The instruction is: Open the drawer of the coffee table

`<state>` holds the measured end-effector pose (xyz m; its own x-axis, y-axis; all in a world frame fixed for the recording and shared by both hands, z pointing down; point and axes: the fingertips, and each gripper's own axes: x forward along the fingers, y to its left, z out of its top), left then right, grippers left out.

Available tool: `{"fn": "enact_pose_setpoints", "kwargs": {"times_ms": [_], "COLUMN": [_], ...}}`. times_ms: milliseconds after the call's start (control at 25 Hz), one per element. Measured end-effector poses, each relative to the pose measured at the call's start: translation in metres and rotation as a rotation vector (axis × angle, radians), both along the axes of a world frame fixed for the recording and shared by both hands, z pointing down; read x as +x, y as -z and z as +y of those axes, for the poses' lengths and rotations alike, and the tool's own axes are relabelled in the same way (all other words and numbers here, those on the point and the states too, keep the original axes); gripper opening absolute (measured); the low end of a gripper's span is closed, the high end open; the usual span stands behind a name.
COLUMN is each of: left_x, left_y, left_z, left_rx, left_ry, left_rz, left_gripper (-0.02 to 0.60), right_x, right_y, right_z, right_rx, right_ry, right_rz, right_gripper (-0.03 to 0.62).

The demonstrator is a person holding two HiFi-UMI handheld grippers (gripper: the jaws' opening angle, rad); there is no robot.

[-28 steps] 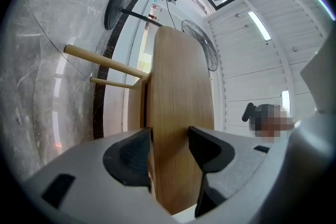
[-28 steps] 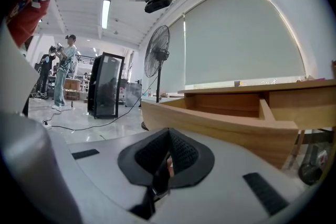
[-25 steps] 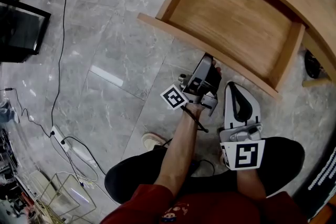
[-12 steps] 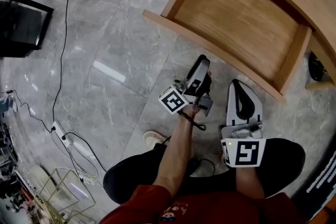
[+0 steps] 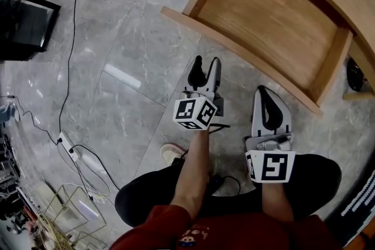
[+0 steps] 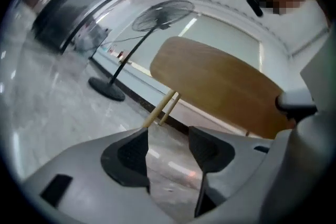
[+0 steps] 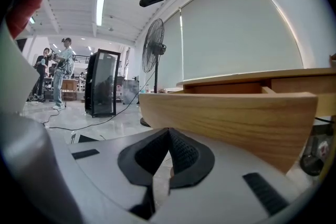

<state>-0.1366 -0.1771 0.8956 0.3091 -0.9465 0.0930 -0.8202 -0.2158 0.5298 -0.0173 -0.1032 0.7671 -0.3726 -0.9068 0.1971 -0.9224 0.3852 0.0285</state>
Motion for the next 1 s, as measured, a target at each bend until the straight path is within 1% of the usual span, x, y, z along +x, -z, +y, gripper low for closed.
{"fn": "enact_pose_setpoints", "kwargs": {"times_ms": [40, 80, 120, 160, 240, 320, 640, 840, 1000], "left_x": [0.001, 0.003, 0.006, 0.009, 0.015, 0.02, 0.023, 0.019, 0.02], "left_y": [0.006, 0.012, 0.019, 0.025, 0.035, 0.037, 0.03, 0.031, 0.031], "left_z": [0.0, 0.0, 0.0, 0.0, -0.001, -0.002, -0.002, -0.005, -0.003], "left_rx": [0.024, 0.05, 0.076, 0.1, 0.141, 0.166, 0.134, 0.132, 0.127], "left_ry": [0.007, 0.007, 0.002, -0.006, -0.024, -0.046, -0.067, -0.032, -0.047], "left_rz": [-0.114, -0.211, -0.285, -0.342, -0.432, -0.488, -0.49, -0.5, -0.527], "left_gripper": [0.225, 0.225, 0.225, 0.225, 0.225, 0.225, 0.225, 0.224, 0.193], "right_x": [0.001, 0.002, 0.002, 0.003, 0.004, 0.003, 0.005, 0.006, 0.005], "right_y": [-0.001, -0.002, -0.002, -0.003, -0.004, -0.005, -0.005, -0.005, -0.009], "right_z": [-0.001, -0.001, -0.002, -0.002, -0.004, -0.004, -0.005, -0.006, -0.005], "right_rx": [0.0, -0.003, -0.007, -0.011, -0.015, -0.016, -0.02, -0.025, -0.039], "right_ry": [0.0, -0.002, -0.005, -0.008, -0.009, -0.008, -0.01, -0.01, -0.003], "right_rz": [0.003, 0.002, 0.001, -0.001, -0.006, -0.01, -0.016, -0.019, -0.009], "right_gripper": [-0.005, -0.005, -0.005, -0.005, -0.005, -0.005, -0.005, -0.005, -0.005]}}
